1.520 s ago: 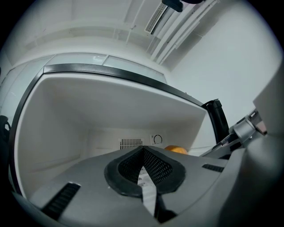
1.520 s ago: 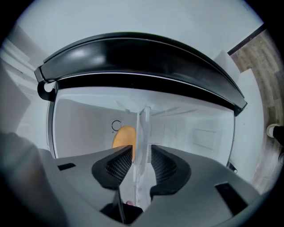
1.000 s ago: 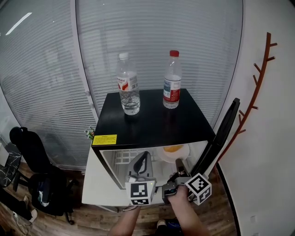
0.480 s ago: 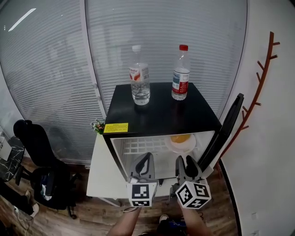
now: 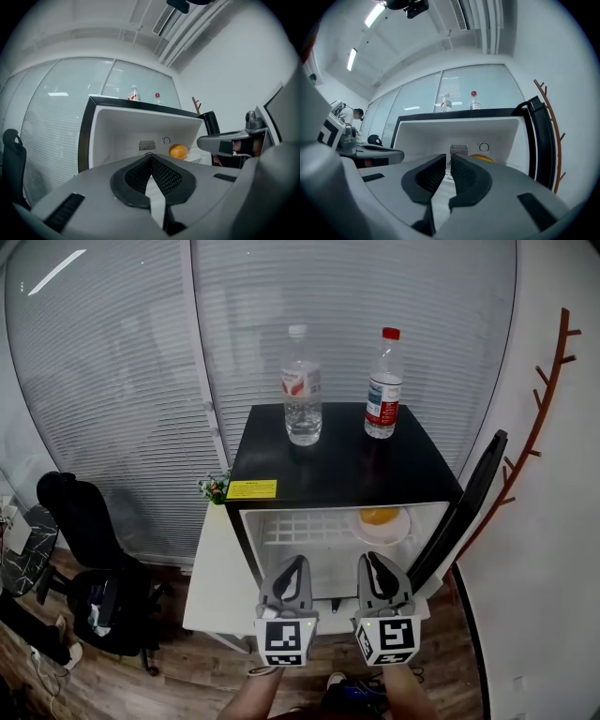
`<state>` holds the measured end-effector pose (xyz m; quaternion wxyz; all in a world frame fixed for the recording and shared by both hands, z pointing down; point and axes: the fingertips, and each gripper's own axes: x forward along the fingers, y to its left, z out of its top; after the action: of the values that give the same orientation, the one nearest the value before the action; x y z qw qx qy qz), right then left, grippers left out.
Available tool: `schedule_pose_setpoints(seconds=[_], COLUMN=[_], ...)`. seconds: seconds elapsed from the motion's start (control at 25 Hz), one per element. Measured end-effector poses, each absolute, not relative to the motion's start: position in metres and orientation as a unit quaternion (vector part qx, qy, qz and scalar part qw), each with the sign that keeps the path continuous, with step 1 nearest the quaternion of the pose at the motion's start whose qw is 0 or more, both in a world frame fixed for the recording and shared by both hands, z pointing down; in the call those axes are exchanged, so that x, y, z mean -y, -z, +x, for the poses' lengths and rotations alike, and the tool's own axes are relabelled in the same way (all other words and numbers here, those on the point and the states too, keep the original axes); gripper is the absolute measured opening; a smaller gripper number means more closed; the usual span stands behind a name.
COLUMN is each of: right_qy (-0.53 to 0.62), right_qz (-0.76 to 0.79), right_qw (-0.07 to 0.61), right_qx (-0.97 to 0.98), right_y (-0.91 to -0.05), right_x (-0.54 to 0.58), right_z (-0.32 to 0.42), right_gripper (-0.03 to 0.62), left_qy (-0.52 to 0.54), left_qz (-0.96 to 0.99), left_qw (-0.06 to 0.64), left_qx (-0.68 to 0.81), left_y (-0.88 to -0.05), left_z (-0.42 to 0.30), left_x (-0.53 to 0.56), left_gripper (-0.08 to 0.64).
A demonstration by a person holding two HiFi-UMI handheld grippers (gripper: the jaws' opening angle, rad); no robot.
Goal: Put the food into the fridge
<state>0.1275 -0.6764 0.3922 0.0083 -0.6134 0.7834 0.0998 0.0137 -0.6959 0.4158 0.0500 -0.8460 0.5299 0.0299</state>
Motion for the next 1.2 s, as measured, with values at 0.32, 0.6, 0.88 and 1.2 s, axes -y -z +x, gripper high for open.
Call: schedule_pose_setpoints(seconds=[0.32,0.6,0.88,1.2], right_qy=[-0.113,-0.116,-0.127,-0.131], right_qz=[-0.605,-0.610,-0.615,-0.614], right_qw=[-0.005,-0.002,-0.002,0.000], right_qx=[-0.788,-0.784,-0.778,-0.779], right_y=[-0.3981,-0.3969,-0.3922,-0.3915], right_x=[0.6748,0.6753,0.6753,0.6748], right_z=[0.1195,0.1237,0.1227,0.1285], right_gripper=[0.031,0.031,0.031,0.032], left_qy=[-0.028,-0.029,-0.034,-0.040], left_qz=[-0.847,-0.846,-0.843,-0.838], left_qw=[0.053,0.052,0.050,0.052], left_qx=[-0.529,-0.530,-0.535,-0.542], left_y=[-0.4194,-0.4219,-0.4212,-0.4171], left_z=[0.0185,0.0214,0.0202,0.0203], left_x=[0.6916,0.6913,0.6932,0.6925], left_gripper=[0.026,0.026,0.026,0.026])
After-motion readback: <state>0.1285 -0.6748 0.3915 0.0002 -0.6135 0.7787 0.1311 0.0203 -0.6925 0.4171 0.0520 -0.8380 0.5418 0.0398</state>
